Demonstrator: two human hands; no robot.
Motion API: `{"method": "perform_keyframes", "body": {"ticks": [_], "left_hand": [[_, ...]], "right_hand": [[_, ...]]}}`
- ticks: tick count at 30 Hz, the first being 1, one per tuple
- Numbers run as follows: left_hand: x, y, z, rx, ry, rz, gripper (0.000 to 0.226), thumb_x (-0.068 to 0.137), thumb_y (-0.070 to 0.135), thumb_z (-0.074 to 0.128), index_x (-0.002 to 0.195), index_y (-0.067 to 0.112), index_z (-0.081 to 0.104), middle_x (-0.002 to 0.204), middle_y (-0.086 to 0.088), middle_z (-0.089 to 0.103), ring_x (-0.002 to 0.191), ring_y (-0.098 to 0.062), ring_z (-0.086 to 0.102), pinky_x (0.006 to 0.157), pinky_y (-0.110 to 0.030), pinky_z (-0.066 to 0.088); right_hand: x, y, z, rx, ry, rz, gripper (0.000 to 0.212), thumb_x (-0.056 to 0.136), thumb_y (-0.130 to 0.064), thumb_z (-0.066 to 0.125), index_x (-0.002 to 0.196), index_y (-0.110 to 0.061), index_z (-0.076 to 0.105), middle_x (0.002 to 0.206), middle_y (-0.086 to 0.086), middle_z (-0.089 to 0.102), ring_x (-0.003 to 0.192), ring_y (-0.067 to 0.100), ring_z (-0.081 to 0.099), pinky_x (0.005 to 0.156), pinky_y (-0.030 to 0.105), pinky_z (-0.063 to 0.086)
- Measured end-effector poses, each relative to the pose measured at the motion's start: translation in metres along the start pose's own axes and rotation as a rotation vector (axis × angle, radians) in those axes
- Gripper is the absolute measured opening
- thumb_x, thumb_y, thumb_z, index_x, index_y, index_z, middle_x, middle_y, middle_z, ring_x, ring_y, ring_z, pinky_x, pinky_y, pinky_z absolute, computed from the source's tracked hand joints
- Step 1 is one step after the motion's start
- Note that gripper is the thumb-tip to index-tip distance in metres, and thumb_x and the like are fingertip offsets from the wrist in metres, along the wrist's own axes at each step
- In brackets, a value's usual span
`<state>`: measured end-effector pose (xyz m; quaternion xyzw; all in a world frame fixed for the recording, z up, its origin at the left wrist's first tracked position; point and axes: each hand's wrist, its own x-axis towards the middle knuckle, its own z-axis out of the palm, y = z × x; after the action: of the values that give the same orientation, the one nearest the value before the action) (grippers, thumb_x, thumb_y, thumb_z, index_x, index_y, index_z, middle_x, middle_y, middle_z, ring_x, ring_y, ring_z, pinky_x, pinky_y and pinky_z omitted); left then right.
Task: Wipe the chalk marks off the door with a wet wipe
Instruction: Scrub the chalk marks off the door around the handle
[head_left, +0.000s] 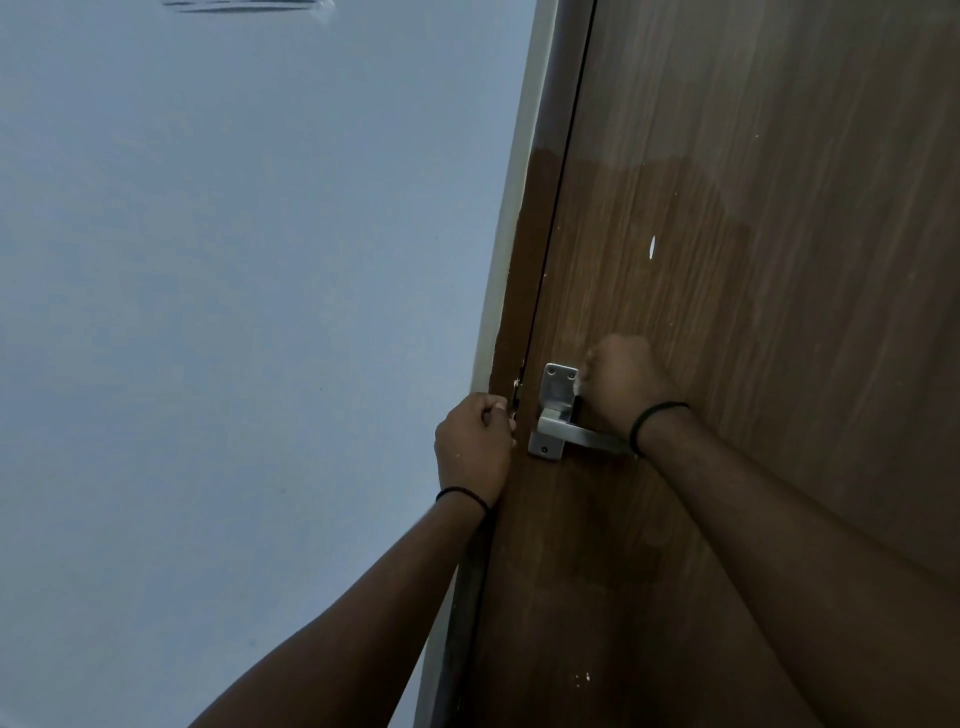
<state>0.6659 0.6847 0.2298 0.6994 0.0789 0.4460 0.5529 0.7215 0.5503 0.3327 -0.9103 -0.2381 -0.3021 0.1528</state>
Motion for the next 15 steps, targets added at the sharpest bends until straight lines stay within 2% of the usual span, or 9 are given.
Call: {"method": "perform_keyframes", "body": {"ticks": [3, 4, 6, 8, 9, 10, 12, 14, 15], "left_hand": [[0.003, 0.002, 0.001, 0.002, 0.004, 0.02, 0.017, 0.099, 0.019, 0.05, 0.093, 0.023, 0.066, 0.084, 0.0, 0.072, 0.078, -0.015, 0.069, 0.083, -0.035, 0.058], [0.003, 0.003, 0.002, 0.008, 0.006, 0.027, 0.018, 0.099, 0.019, 0.05, 0.096, 0.02, 0.068, 0.086, 0.0, 0.073, 0.079, -0.016, 0.069, 0.084, -0.035, 0.058], [0.004, 0.006, 0.004, 0.026, 0.006, 0.038, 0.02, 0.099, 0.019, 0.05, 0.101, 0.017, 0.07, 0.089, -0.001, 0.073, 0.081, -0.016, 0.069, 0.085, -0.034, 0.057], [0.005, 0.008, 0.006, 0.035, 0.002, 0.048, 0.02, 0.098, 0.019, 0.051, 0.102, 0.017, 0.07, 0.09, -0.001, 0.073, 0.081, -0.015, 0.069, 0.084, -0.033, 0.057], [0.005, 0.008, 0.007, 0.037, 0.002, 0.052, 0.019, 0.098, 0.019, 0.051, 0.102, 0.017, 0.07, 0.09, -0.001, 0.073, 0.081, -0.015, 0.069, 0.084, -0.033, 0.057], [0.006, 0.008, 0.007, 0.038, 0.002, 0.052, 0.019, 0.098, 0.018, 0.051, 0.102, 0.017, 0.07, 0.09, -0.001, 0.073, 0.082, -0.015, 0.069, 0.084, -0.033, 0.057], [0.006, 0.006, 0.005, 0.036, 0.003, 0.052, 0.019, 0.098, 0.018, 0.051, 0.102, 0.017, 0.07, 0.09, -0.001, 0.073, 0.082, -0.016, 0.069, 0.085, -0.033, 0.057], [0.005, 0.003, 0.004, 0.038, -0.003, 0.052, 0.02, 0.098, 0.017, 0.05, 0.102, 0.017, 0.069, 0.091, -0.001, 0.073, 0.083, -0.016, 0.069, 0.086, -0.034, 0.057], [0.004, 0.002, 0.003, 0.038, -0.008, 0.048, 0.02, 0.098, 0.017, 0.05, 0.103, 0.017, 0.069, 0.092, -0.001, 0.074, 0.084, -0.016, 0.069, 0.086, -0.034, 0.057]], "right_hand": [[0.002, -0.008, 0.001, -0.014, 0.039, -0.037, 0.015, 0.096, -0.014, 0.057, 0.09, -0.011, 0.071, 0.096, 0.009, 0.07, 0.085, 0.021, 0.064, 0.07, 0.028, 0.047], [0.007, -0.013, 0.002, -0.012, 0.017, -0.065, 0.017, 0.097, -0.013, 0.054, 0.1, -0.011, 0.07, 0.105, 0.01, 0.069, 0.094, 0.024, 0.063, 0.075, 0.03, 0.046], [0.014, -0.024, 0.004, -0.032, -0.13, -0.104, 0.028, 0.101, -0.012, 0.048, 0.123, -0.003, 0.062, 0.129, 0.013, 0.059, 0.12, 0.027, 0.054, 0.098, 0.03, 0.038], [0.019, -0.029, 0.007, 0.023, -0.252, -0.151, 0.034, 0.103, -0.008, 0.043, 0.133, 0.003, 0.053, 0.147, 0.016, 0.046, 0.136, 0.021, 0.043, 0.112, 0.021, 0.021], [0.022, -0.029, 0.006, 0.024, -0.283, -0.176, 0.036, 0.102, -0.006, 0.044, 0.135, 0.007, 0.049, 0.15, 0.019, 0.042, 0.138, 0.02, 0.041, 0.114, 0.02, 0.019], [0.023, -0.026, 0.007, 0.029, -0.285, -0.165, 0.035, 0.101, -0.006, 0.047, 0.132, 0.008, 0.053, 0.146, 0.022, 0.046, 0.135, 0.023, 0.044, 0.114, 0.022, 0.024], [0.021, -0.022, 0.007, 0.013, -0.172, -0.143, 0.027, 0.098, -0.008, 0.053, 0.121, -0.002, 0.065, 0.13, 0.016, 0.06, 0.12, 0.023, 0.056, 0.103, 0.03, 0.042], [0.013, -0.018, 0.008, 0.074, -0.03, -0.072, 0.022, 0.098, -0.01, 0.054, 0.113, -0.01, 0.07, 0.117, 0.008, 0.067, 0.103, 0.018, 0.063, 0.086, 0.029, 0.052], [0.007, -0.016, 0.008, 0.133, 0.053, -0.034, 0.019, 0.097, -0.011, 0.056, 0.106, -0.012, 0.072, 0.107, 0.005, 0.07, 0.093, 0.015, 0.064, 0.076, 0.024, 0.051]]}}
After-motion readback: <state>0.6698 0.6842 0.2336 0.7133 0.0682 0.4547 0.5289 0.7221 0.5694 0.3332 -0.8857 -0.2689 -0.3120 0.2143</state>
